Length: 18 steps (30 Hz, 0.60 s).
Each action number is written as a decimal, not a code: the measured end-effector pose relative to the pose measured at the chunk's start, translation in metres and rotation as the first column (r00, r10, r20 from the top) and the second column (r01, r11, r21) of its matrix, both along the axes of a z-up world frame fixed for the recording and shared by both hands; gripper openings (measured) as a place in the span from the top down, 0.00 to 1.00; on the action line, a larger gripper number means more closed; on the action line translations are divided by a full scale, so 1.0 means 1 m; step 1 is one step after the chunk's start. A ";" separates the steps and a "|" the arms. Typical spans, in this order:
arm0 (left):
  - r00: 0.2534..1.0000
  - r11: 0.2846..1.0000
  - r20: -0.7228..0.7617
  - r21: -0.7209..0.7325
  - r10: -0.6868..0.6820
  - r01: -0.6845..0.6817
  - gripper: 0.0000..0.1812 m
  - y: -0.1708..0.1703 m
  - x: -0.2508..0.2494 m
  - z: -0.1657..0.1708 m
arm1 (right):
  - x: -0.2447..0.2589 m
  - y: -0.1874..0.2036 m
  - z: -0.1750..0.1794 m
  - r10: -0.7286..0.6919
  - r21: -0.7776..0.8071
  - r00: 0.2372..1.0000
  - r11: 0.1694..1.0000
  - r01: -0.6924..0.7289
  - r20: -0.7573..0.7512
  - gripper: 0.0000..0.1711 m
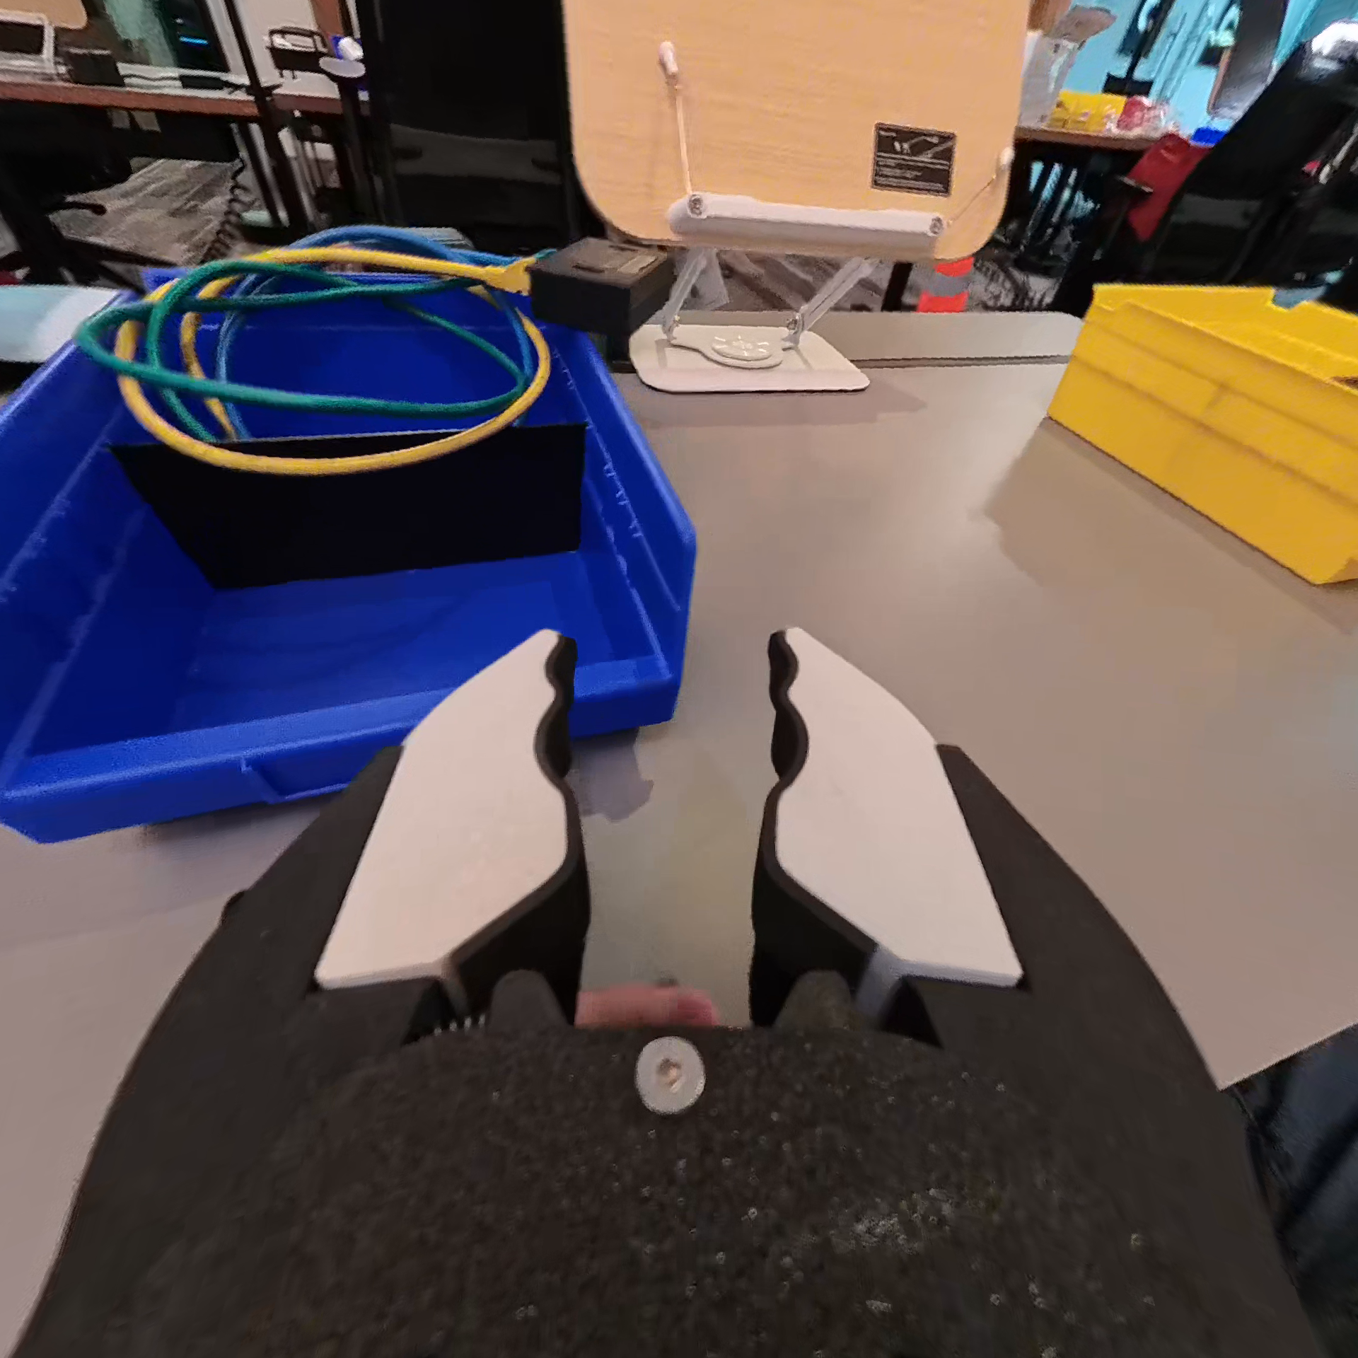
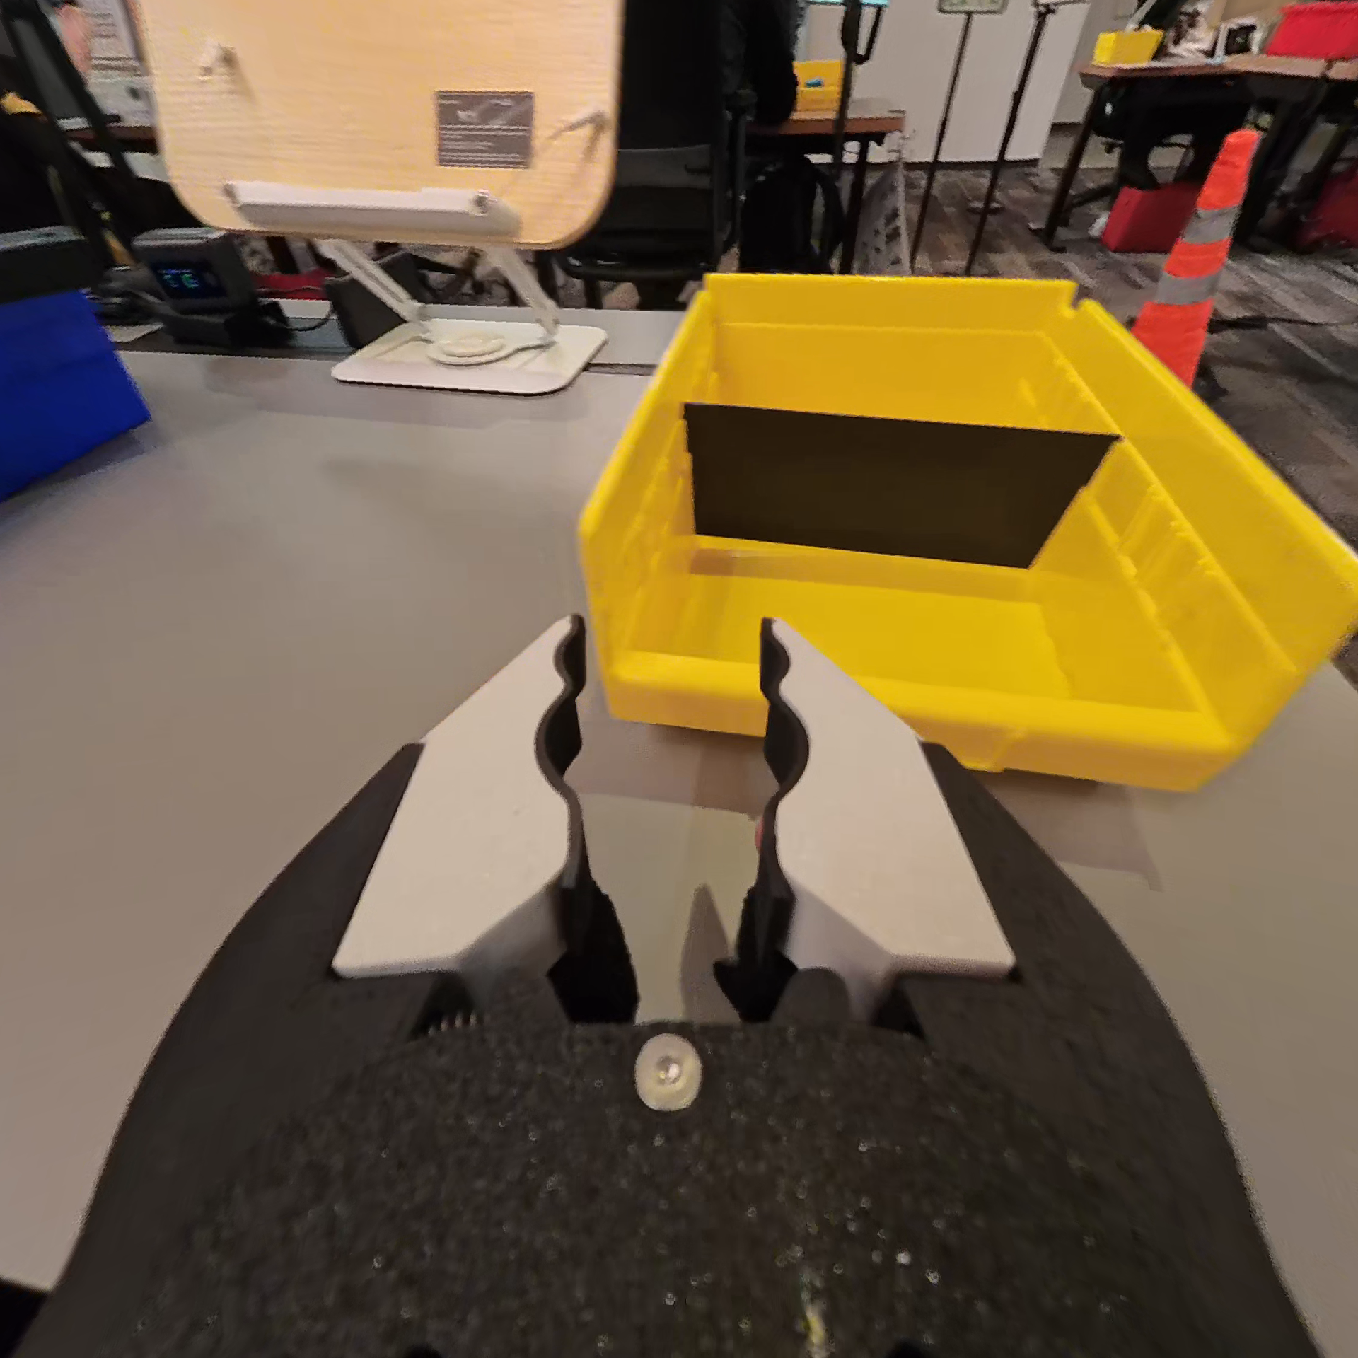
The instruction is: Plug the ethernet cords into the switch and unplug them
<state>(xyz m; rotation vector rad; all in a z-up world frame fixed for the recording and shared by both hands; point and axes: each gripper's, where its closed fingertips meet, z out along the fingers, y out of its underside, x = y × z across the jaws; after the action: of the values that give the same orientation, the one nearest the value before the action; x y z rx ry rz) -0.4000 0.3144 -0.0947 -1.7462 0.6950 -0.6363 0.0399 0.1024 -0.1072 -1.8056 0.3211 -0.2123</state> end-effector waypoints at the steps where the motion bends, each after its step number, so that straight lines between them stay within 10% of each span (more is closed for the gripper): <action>1: 0.999 0.999 -0.022 -0.002 -0.037 0.037 0.70 -0.003 0.008 0.003 | -0.010 0.004 0.001 0.025 0.002 1.000 1.000 -0.025 0.012 0.73; 9: 0.928 0.963 -0.272 -0.159 -0.253 0.216 0.68 0.039 0.069 0.038 | -0.077 0.027 -0.019 0.243 -0.101 0.961 0.968 -0.231 0.133 0.73; 18: 0.655 0.899 -0.642 -0.416 -0.398 0.138 0.52 0.179 0.145 0.039 | -0.072 0.027 -0.027 0.251 -0.113 0.964 0.964 -0.241 0.090 0.73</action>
<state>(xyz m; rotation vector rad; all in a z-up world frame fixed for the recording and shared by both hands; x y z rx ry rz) -0.2546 0.4930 -0.0553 -2.2521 1.4980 -0.2390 -0.0319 0.1297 -0.1344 -1.9076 0.0104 -0.1475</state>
